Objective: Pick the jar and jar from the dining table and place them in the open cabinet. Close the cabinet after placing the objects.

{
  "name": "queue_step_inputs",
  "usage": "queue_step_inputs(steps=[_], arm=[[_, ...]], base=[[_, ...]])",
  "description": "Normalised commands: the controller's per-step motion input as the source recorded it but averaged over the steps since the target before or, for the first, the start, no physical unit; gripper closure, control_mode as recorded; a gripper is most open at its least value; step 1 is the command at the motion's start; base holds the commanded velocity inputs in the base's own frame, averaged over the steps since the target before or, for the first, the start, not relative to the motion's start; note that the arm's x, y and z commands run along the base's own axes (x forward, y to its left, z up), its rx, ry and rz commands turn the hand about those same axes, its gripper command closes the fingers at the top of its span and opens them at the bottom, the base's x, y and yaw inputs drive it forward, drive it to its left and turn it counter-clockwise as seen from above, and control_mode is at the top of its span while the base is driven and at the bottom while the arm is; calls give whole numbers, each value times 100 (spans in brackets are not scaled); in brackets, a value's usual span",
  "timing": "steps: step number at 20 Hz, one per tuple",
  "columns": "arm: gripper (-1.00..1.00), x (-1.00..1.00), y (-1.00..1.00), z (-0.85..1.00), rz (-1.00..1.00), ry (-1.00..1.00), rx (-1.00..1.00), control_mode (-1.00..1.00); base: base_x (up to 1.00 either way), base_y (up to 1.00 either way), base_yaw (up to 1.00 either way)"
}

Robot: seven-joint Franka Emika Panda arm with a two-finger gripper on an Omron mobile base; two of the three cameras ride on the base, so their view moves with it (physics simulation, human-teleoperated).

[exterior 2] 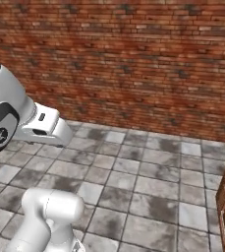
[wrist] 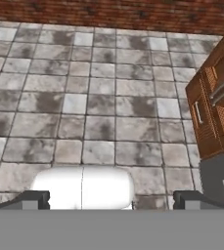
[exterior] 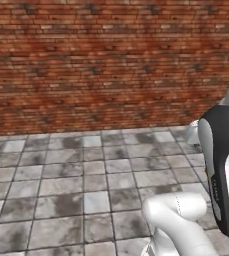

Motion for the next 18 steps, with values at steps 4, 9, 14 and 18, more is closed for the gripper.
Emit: queue_step_inputs(steps=[4,9,14,18], arm=[[-100,0,0,0,0,0,0,100],[-100,0,0,0,0,0,0,100],[-100,0,0,0,0,0,0,100],[-100,0,0,0,0,0,0,100]], base=[[100,-1,11],[100,0,16],[98,0,46],[99,0,49]])
